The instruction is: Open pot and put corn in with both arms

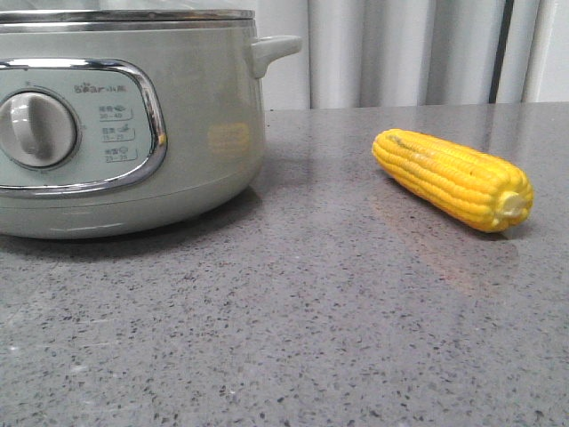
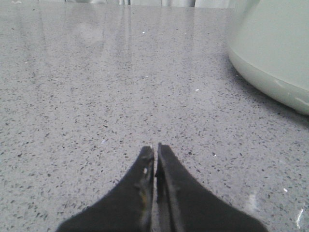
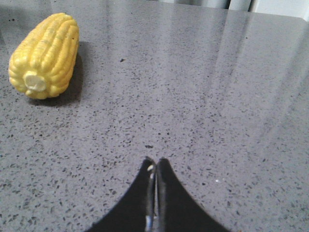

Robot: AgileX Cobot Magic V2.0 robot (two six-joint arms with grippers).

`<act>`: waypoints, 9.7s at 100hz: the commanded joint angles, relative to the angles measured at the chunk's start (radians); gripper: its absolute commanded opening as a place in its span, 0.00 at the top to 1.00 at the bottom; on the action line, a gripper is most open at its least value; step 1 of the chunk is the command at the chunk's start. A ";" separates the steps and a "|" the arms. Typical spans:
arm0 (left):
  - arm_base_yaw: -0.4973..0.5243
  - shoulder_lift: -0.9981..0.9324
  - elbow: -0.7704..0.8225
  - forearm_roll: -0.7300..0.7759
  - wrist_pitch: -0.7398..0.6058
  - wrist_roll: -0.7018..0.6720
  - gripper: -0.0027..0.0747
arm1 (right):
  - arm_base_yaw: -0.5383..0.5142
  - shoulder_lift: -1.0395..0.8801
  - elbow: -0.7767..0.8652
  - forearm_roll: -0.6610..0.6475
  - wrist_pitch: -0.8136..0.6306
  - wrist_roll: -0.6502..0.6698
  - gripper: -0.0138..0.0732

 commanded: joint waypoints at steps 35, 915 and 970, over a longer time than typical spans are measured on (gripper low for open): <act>0.002 -0.028 0.028 -0.008 -0.050 0.002 0.99 | -0.006 -0.024 0.018 -0.010 -0.028 -0.008 0.91; 0.121 0.119 -0.477 -0.536 0.086 0.318 0.99 | 0.495 1.750 -1.769 0.607 0.253 -0.358 0.87; -0.164 0.119 -0.557 -0.725 0.416 0.967 0.99 | 0.499 1.617 -1.736 0.605 0.310 -0.358 0.54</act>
